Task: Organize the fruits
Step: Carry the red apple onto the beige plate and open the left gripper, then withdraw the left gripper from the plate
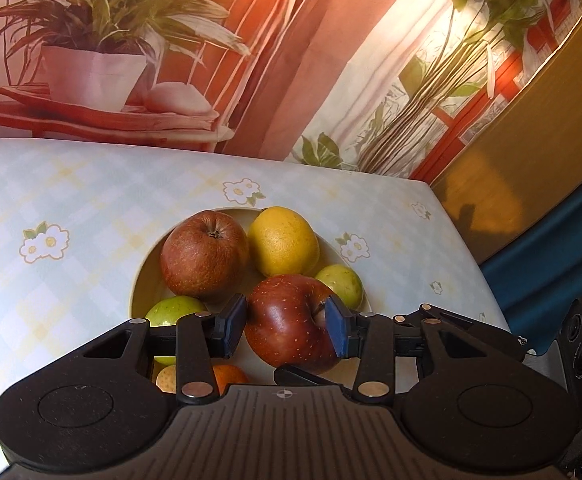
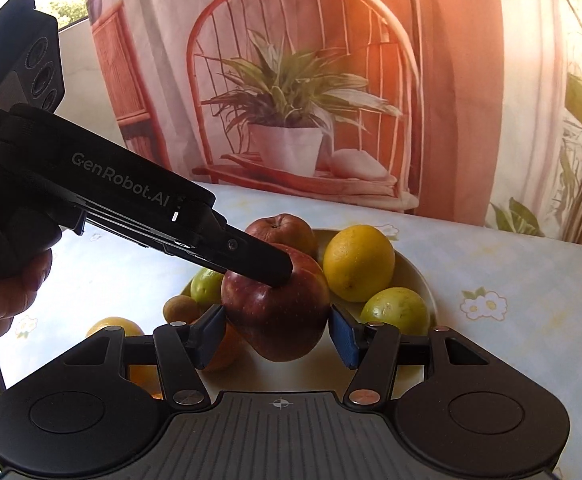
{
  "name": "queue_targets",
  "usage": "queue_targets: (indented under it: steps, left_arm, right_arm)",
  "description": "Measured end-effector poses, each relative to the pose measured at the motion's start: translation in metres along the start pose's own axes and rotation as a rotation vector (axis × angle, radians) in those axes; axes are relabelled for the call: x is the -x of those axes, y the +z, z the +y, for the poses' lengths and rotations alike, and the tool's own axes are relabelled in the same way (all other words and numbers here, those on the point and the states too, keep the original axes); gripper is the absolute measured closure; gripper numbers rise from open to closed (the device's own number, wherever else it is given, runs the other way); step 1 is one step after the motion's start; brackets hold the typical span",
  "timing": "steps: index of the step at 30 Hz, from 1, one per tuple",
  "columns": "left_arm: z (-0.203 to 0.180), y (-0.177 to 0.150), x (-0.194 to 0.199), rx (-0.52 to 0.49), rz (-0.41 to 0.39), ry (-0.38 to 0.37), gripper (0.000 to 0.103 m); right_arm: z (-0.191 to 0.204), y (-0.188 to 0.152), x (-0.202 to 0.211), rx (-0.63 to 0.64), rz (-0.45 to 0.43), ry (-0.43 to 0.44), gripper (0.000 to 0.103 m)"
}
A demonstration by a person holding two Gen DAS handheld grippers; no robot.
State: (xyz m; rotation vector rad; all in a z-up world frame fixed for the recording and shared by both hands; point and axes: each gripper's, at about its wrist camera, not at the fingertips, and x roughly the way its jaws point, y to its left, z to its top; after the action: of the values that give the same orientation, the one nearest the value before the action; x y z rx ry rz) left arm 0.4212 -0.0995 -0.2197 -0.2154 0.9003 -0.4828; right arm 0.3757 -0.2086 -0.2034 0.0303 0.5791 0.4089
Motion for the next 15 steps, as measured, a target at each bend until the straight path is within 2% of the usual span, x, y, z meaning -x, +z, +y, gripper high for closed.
queue_targets:
  steps: [9,15]
  left_arm:
    - [0.004,0.009,-0.014,-0.004,0.027,0.006,0.059]
    - [0.010,0.011,0.007,0.010,-0.040,-0.006,0.059]
  right_arm:
    - [-0.012,-0.002,-0.018,-0.020,0.012,-0.013,0.051]
    - [-0.013,-0.004,-0.018,-0.044,-0.002,-0.010,0.050]
